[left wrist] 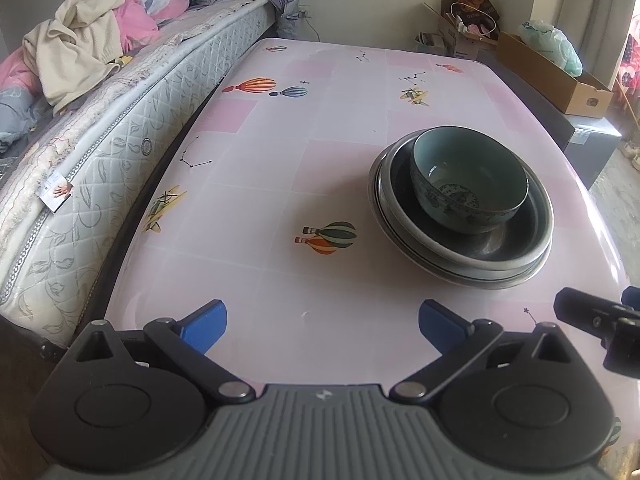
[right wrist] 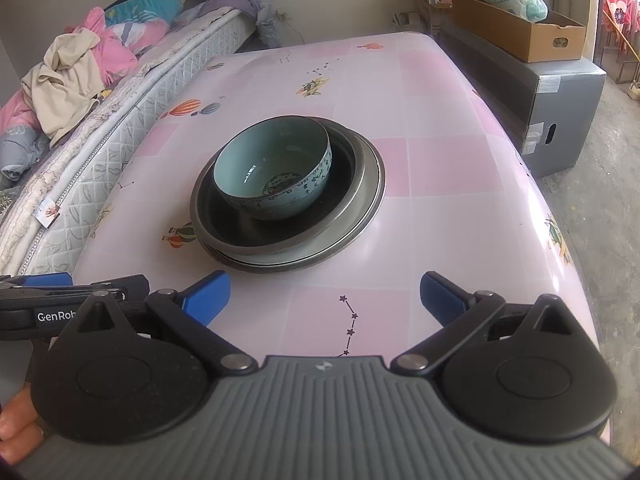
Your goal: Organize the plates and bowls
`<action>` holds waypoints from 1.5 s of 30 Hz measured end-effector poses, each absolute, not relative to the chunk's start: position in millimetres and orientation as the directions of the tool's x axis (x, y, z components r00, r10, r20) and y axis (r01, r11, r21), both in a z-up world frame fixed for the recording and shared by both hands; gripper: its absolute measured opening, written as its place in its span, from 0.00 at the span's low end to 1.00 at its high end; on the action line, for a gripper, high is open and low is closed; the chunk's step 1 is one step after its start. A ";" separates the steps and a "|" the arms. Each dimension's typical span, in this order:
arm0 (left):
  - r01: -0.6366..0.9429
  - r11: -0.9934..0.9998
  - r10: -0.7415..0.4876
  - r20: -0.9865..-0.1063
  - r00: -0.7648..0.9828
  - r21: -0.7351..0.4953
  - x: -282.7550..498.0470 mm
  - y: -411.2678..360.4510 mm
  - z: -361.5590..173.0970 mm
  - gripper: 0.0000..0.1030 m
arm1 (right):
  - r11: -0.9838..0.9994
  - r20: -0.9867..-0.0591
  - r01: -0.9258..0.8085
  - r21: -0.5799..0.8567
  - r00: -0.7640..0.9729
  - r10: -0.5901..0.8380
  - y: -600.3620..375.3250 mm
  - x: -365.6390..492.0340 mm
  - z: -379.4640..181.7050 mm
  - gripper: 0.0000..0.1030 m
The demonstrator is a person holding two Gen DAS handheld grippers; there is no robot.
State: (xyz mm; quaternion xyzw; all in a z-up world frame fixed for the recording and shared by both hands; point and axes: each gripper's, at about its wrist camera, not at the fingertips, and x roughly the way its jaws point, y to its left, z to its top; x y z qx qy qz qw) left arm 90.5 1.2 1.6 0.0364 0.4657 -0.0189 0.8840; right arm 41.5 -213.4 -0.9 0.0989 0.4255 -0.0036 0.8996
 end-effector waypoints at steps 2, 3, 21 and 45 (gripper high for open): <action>0.069 0.996 0.001 -0.824 0.567 0.048 90.7 1.2 1.5 1.00 | 0.980 -0.766 0.091 0.175 0.638 0.077 -213.4 42.1 -1.3 0.99; 0.070 0.996 0.000 -0.823 0.567 0.048 90.5 1.0 1.4 1.00 | 0.981 -0.766 0.091 0.174 0.638 0.077 -213.6 41.9 -1.3 0.99; 0.076 0.996 -0.012 -0.827 0.562 0.037 90.2 0.1 -2.7 1.00 | 0.984 -0.772 0.081 0.160 0.631 0.074 -212.2 40.9 -3.9 0.99; 0.080 0.996 -0.022 -0.830 0.557 0.027 90.7 -0.5 -4.1 1.00 | 0.985 -0.776 0.076 0.157 0.626 0.075 -211.7 41.4 -3.4 0.99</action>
